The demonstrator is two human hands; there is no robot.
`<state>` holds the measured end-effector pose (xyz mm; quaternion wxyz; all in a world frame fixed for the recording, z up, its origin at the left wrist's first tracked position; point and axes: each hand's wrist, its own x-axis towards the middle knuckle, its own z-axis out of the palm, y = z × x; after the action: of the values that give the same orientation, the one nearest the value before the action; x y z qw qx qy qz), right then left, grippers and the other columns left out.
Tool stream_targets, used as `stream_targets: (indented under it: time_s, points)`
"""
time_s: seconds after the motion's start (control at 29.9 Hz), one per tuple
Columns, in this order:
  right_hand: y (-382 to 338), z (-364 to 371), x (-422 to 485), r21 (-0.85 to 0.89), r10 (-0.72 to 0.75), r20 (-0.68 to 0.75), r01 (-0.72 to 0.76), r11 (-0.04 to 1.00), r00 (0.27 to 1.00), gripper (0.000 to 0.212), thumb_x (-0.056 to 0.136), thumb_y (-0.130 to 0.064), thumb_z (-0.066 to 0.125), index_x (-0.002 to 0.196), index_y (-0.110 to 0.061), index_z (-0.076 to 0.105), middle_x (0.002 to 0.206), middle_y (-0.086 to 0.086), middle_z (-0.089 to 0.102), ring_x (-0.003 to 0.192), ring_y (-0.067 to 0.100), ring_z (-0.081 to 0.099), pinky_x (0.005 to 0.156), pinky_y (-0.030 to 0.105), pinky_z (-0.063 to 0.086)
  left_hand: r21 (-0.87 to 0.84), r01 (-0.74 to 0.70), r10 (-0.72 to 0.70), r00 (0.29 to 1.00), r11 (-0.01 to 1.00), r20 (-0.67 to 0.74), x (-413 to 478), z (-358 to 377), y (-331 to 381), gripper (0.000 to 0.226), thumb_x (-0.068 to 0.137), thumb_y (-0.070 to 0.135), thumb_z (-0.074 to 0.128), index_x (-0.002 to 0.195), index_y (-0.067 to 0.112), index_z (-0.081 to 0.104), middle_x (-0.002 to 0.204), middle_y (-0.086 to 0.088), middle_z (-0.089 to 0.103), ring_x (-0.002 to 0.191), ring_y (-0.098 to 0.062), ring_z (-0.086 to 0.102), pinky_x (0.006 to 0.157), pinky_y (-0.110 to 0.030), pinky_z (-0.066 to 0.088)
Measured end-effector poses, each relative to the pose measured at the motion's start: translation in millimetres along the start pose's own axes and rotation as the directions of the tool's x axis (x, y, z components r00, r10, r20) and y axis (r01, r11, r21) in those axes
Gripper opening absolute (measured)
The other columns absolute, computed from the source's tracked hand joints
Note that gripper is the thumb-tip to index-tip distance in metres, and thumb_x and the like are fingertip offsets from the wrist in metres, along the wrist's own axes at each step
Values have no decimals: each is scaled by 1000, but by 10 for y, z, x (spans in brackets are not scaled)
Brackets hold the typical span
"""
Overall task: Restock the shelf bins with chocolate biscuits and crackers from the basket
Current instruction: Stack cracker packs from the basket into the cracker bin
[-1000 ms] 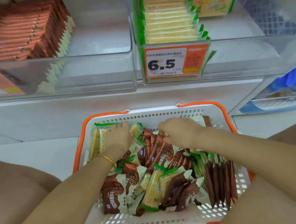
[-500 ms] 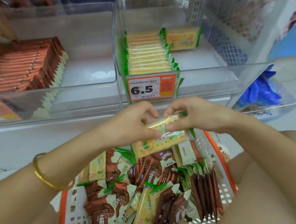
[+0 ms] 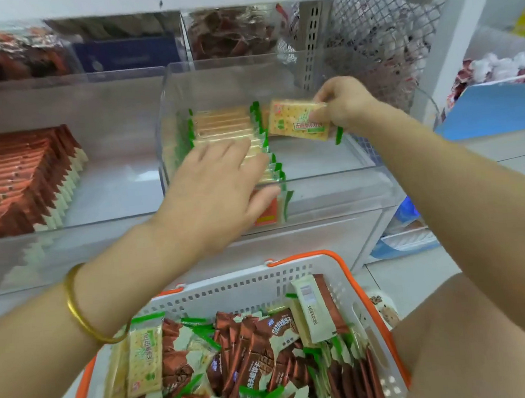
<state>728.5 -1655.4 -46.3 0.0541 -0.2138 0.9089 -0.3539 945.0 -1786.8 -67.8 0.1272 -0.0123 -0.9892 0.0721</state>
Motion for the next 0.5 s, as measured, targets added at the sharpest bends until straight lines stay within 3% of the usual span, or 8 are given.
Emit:
stream_targets:
  time_s: [0.07, 0.17, 0.23, 0.33, 0.5]
  points:
    - [31, 130, 221, -175, -71, -2, 69, 982, 997, 26, 85, -10, 69, 109, -7, 59, 113, 9, 57, 92, 24, 58, 66, 27, 49, -7, -1, 1, 1000, 1000, 0, -23, 83, 16, 64, 92, 52, 24, 120, 9, 61, 125, -21, 58, 113, -38, 55, 96, -49, 42]
    - [127, 264, 507, -323, -98, -24, 85, 943, 995, 27, 87, -11, 64, 114, -10, 61, 120, 11, 57, 106, 27, 55, 79, 30, 47, -17, -17, 16, 1000, 1000, -20, -22, 139, 5, 62, 93, 51, 24, 119, 9, 62, 123, -19, 60, 111, -36, 57, 95, -49, 43]
    - [186, 344, 649, -378, -80, -52, 54, 924, 995, 23, 87, -13, 62, 110, -15, 61, 117, 13, 60, 107, 31, 56, 86, 33, 48, -15, -31, 30, 999, 999, -34, -3, 137, -11, 62, 93, 52, 24, 117, 10, 63, 119, -18, 62, 109, -36, 58, 95, -49, 44]
    - [230, 445, 799, -440, -56, -64, 23, 898, 996, 27, 88, -11, 61, 114, -9, 55, 115, 17, 57, 105, 35, 55, 83, 36, 47, -26, -29, 28, 999, 999, -44, 26, 151, -29, 63, 92, 53, 23, 115, 11, 64, 117, -18, 63, 107, -35, 59, 95, -49, 44]
    - [226, 552, 917, -449, -55, -174, -29, 893, 983, 59, 86, -6, 65, 136, 0, 34, 140, 23, 32, 122, 41, 43, 100, 44, 42, -38, -25, 22, 998, 999, -60, 47, 209, -38, 61, 93, 53, 25, 115, 12, 65, 123, -18, 61, 109, -35, 59, 96, -50, 43]
